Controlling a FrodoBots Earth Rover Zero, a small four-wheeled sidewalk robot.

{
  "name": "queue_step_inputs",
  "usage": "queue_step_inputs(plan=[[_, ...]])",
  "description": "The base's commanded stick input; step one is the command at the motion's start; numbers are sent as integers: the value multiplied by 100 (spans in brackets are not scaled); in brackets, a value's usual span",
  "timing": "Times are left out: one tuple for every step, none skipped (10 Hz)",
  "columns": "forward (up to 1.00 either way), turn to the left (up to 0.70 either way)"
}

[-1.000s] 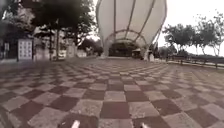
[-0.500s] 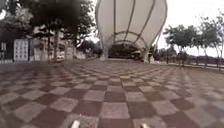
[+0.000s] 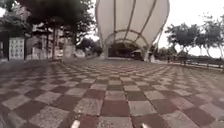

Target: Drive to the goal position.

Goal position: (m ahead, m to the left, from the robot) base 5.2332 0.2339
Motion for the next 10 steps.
queue_step_inputs(plan=[[70, 0], [70, 0], [70, 0], [70, 0], [70, 0], [70, 0], [70, 0], [70, 0], [70, 0], [70, 0]])
